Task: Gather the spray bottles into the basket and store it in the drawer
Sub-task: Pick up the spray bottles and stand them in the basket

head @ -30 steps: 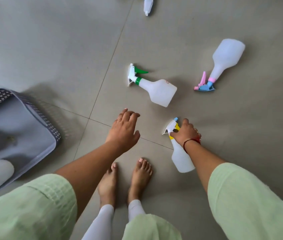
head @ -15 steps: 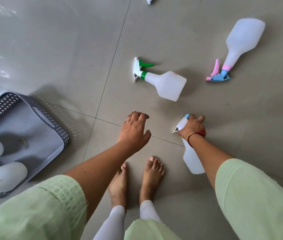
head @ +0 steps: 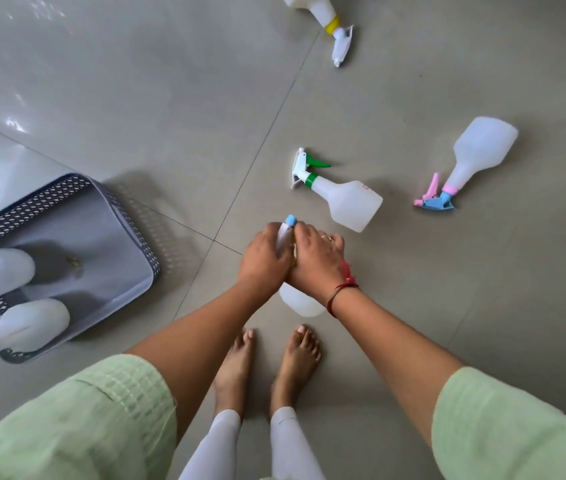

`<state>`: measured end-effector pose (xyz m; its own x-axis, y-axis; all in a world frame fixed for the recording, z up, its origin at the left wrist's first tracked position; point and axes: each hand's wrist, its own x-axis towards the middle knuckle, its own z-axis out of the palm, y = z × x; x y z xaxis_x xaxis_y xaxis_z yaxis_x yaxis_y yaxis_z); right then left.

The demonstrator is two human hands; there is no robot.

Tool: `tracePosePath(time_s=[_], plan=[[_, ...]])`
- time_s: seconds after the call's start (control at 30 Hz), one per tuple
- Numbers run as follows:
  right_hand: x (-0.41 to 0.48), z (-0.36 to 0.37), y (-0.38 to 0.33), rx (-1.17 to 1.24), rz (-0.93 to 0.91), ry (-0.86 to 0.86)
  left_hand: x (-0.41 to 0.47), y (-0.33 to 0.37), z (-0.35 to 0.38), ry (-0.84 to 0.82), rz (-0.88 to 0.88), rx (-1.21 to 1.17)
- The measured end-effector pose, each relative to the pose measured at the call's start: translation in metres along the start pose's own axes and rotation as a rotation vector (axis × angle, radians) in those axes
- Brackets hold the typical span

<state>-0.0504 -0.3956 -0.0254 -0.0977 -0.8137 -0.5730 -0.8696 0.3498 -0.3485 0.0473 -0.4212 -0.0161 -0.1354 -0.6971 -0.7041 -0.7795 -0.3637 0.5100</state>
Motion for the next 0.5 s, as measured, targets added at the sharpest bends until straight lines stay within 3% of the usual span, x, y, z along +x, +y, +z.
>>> tracePosePath(time_s=[0.17,0.27,0.33,0.43,0.5], plan=[[0.023,-0.012,-0.026,0.017,-0.147,-0.01,0.006,-0.009,-0.034,0.125,0.075,0.031],[0.045,-0.03,-0.023,0.15,-0.188,-0.337,0.001,-0.018,-0.045,0.204,0.08,0.005],[0.061,-0.048,-0.011,0.229,-0.097,-0.428,-0.006,-0.026,-0.049,0.252,0.068,-0.031],[0.085,-0.061,0.015,0.21,0.134,-0.107,-0.011,-0.04,-0.051,0.306,0.049,-0.075],[0.102,-0.057,0.024,0.16,0.255,-0.016,-0.011,-0.048,-0.051,0.335,0.041,-0.11]])
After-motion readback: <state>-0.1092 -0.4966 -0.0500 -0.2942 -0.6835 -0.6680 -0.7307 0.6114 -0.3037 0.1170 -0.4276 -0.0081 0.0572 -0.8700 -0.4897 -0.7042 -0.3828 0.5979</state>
